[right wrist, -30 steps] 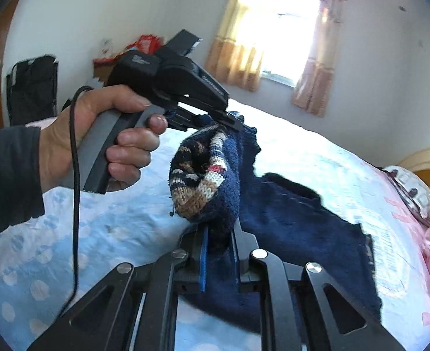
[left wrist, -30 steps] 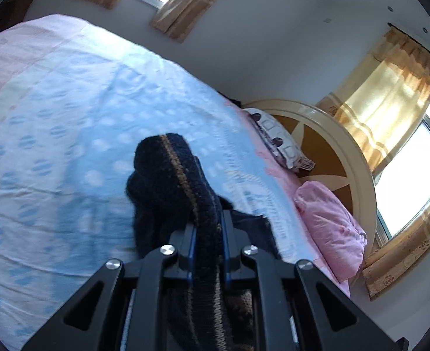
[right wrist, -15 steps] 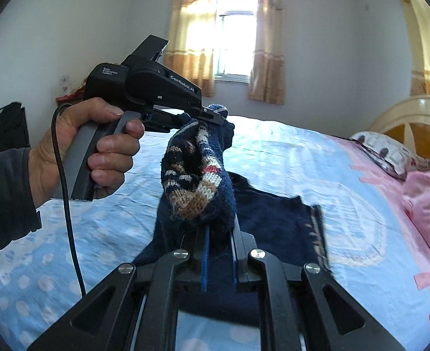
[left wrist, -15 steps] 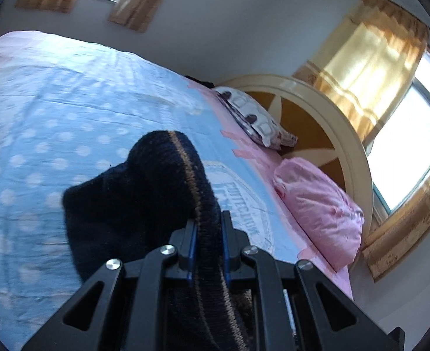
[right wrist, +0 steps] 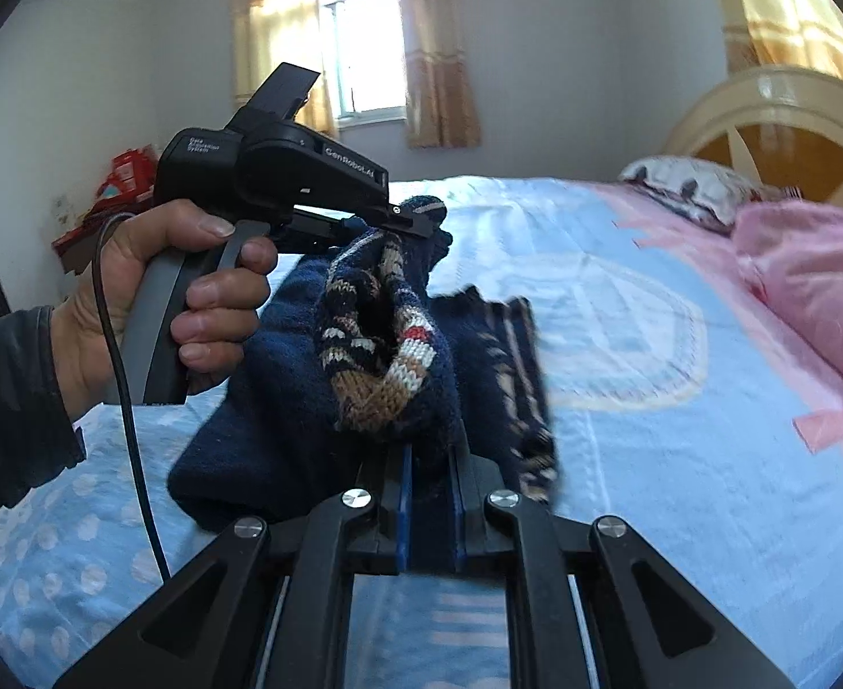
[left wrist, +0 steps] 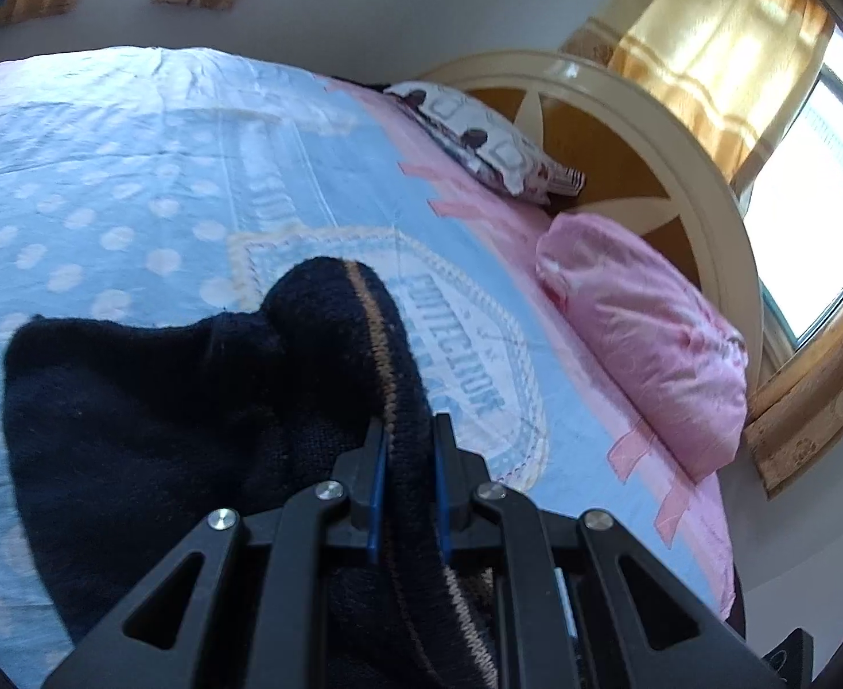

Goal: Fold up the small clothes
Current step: 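Lift the side edge with both tools and fold the sweater in half lengthwise, then lay the folded half down and open the left tool, then the right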

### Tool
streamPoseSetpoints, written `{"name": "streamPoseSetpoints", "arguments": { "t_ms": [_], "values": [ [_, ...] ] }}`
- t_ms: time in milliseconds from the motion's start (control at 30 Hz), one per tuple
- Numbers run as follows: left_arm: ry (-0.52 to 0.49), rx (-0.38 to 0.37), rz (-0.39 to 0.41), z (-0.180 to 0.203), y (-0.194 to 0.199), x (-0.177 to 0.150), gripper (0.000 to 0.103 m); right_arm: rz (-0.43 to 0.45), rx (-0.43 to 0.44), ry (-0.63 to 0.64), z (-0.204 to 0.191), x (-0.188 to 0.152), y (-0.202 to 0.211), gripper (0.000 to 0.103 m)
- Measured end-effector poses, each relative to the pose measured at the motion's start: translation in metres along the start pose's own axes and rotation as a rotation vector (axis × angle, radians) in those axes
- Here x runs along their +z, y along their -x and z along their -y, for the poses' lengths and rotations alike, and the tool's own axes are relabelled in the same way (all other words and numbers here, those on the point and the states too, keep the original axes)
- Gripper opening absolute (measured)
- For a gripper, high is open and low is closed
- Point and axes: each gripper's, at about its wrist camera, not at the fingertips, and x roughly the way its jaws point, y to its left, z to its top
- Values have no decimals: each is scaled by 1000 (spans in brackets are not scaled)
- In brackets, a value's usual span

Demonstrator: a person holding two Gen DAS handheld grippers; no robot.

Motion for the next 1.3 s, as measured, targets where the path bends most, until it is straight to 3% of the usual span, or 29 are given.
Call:
{"name": "streamPoseSetpoints", "arguments": {
  "t_ms": [267, 300, 367, 433, 467, 600, 633, 767, 867, 967, 1100, 1133, 1167, 1200, 1300],
  "values": [
    [-57, 62, -62, 21, -37, -5, 17, -101, 8, -108, 36, -15, -18, 9],
    [-65, 62, -55, 24, -36, -6, 20, -124, 16, -133, 41, -18, -20, 9],
    [-82, 65, -36, 31, -27, -9, 37, -161, 42, -165, 50, -24, -25, 9],
    [-115, 72, -6, 37, -14, -13, 62, -173, 62, -180, 54, -29, -25, 10],
    [-144, 80, 14, 39, -6, -18, 64, -179, 77, -190, 57, -31, -24, 10],
    [-226, 147, 33, 35, 28, -46, 68, -180, 92, -223, 68, -34, -22, 27],
    [-231, 161, 37, 33, 32, -51, 69, -177, 88, -234, 71, -34, -21, 33],
    [-276, 257, 51, 18, 63, -95, 83, -108, 28, -250, 84, -23, -3, 41],
    [-289, 286, 43, 8, 70, -122, 87, -68, 7, -241, 91, -6, 1, 41],
    [-272, 285, 7, 0, 62, -143, 88, -87, 85, -258, 92, 15, -14, 41],
    [-320, 348, 8, 2, 54, -154, 88, -220, 194, -297, 84, 15, -51, 37],
    [-331, 346, 7, 3, 54, -154, 88, -252, 182, -284, 81, 9, -56, 19],
    [-342, 341, -3, 3, 54, -155, 88, -281, 127, -265, 80, 3, -60, 14],
    [-354, 342, -19, 2, 54, -157, 90, -310, 76, -260, 81, -6, -62, 13],
    [-361, 349, -58, -5, 53, -164, 96, -326, 83, -319, 97, -23, -52, 13]
  ]
}}
